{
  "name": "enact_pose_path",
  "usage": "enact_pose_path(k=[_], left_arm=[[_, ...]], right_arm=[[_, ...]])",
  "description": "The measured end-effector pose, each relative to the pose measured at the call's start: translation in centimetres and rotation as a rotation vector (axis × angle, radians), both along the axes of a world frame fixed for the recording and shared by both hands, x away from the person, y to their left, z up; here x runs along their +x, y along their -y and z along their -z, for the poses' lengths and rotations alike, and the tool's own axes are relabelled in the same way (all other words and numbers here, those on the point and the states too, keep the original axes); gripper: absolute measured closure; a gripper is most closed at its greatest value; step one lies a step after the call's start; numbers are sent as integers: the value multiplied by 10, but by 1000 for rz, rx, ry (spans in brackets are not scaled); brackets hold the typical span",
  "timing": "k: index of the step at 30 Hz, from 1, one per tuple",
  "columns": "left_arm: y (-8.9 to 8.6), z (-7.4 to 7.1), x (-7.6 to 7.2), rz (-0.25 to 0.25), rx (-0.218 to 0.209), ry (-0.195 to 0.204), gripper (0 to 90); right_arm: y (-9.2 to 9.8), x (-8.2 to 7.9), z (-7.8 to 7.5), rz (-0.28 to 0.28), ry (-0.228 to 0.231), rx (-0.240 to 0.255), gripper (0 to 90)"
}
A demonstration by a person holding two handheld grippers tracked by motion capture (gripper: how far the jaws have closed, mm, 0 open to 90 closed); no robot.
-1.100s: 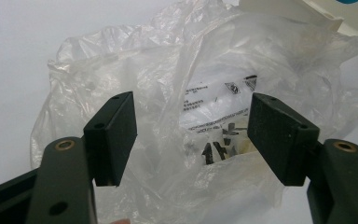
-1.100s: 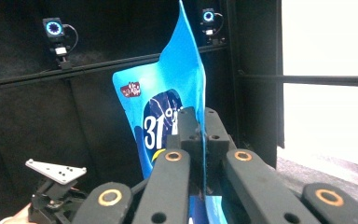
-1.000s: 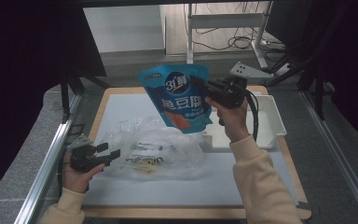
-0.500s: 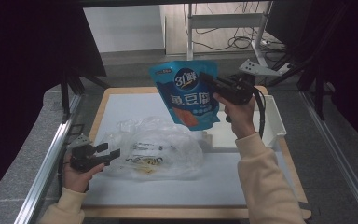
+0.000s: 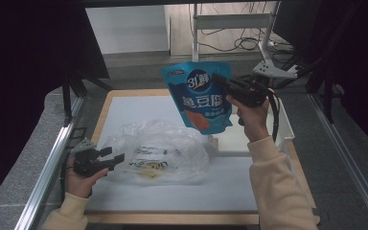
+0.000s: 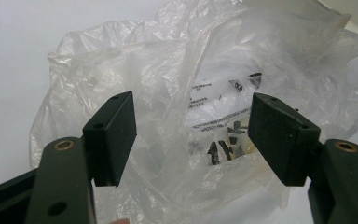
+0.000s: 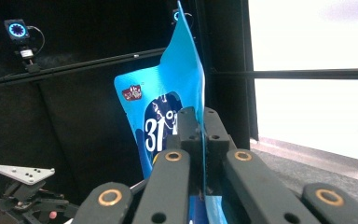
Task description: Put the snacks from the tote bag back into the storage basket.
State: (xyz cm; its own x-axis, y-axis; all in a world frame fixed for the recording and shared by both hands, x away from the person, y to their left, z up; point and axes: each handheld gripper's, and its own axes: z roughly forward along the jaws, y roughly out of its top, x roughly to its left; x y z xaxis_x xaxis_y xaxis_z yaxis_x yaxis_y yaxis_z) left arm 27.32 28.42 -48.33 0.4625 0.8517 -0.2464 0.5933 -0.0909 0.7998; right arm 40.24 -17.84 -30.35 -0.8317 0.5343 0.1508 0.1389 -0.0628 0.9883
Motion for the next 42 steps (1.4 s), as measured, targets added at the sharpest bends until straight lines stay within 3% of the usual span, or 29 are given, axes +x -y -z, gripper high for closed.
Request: enact_pose_path(k=[13, 25, 42], left_arm=[[0, 0, -1, -13, 5, 15, 327], [0, 3, 1, -13, 4, 6, 326], [0, 4, 1, -10, 5, 0, 327]], right_arm=[[24, 11, -3, 52, 2, -2, 890], [45, 25, -2, 102, -7, 12, 890], [64, 48, 14, 153, -44, 11, 889]])
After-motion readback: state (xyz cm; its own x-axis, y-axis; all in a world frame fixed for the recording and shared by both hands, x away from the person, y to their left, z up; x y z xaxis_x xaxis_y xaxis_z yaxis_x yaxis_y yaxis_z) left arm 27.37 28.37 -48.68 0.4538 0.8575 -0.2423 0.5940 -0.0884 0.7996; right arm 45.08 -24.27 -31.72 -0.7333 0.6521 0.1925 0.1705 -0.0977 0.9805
